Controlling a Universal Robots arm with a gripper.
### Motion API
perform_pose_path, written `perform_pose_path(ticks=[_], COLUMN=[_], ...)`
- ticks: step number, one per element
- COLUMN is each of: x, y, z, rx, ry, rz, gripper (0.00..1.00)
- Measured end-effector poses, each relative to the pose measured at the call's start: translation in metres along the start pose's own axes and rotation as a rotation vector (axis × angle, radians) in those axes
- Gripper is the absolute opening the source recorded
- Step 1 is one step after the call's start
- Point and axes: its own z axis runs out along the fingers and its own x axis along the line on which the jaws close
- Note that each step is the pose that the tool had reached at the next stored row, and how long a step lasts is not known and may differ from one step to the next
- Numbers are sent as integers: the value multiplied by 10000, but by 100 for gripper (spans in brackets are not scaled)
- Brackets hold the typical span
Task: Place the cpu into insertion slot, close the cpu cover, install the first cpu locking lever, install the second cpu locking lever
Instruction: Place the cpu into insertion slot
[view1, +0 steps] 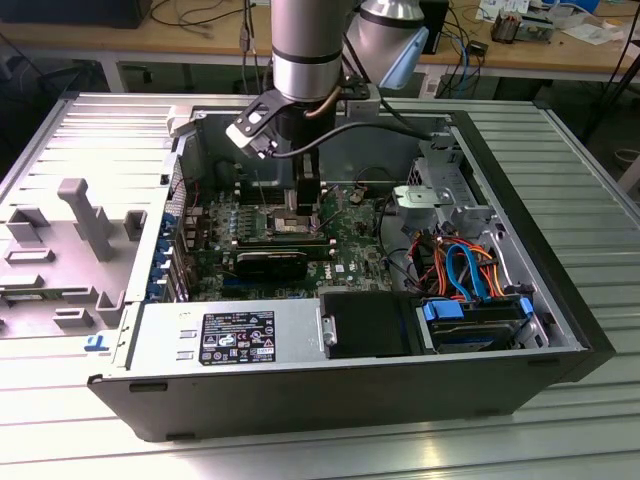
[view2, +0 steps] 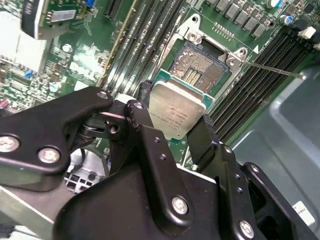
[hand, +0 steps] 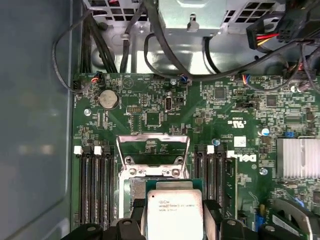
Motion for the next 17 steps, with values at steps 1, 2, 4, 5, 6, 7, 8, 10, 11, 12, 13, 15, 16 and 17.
perform_pose_path(ticks=[1, 2, 4, 5, 6, 7, 8, 10, 11, 12, 13, 15, 16, 17], x=[13, 30, 52, 56, 59, 64, 67, 72, 74, 75, 77, 82, 86, 93], y=[-6, -18, -65, -68, -72, -79, -83, -96, -105, -108, -111, -121, -125, -130], z=[30, 62, 113, 125, 139, 169, 192, 234, 265, 279, 292, 346, 362, 379], rx=[-2, -3, -4, -4, -3, -4, -4, -4, -4, -4, -5, -5, -5, -5], ry=[1, 2, 2, 2, 1, 2, 2, 3, 2, 2, 3, 2, 2, 3], rz=[-41, -82, -114, -114, -115, -115, -115, -115, -122, -130, -138, -152, -154, -155], gripper=[55, 55, 55, 55, 55, 55, 55, 55, 55, 55, 55, 55, 55, 55])
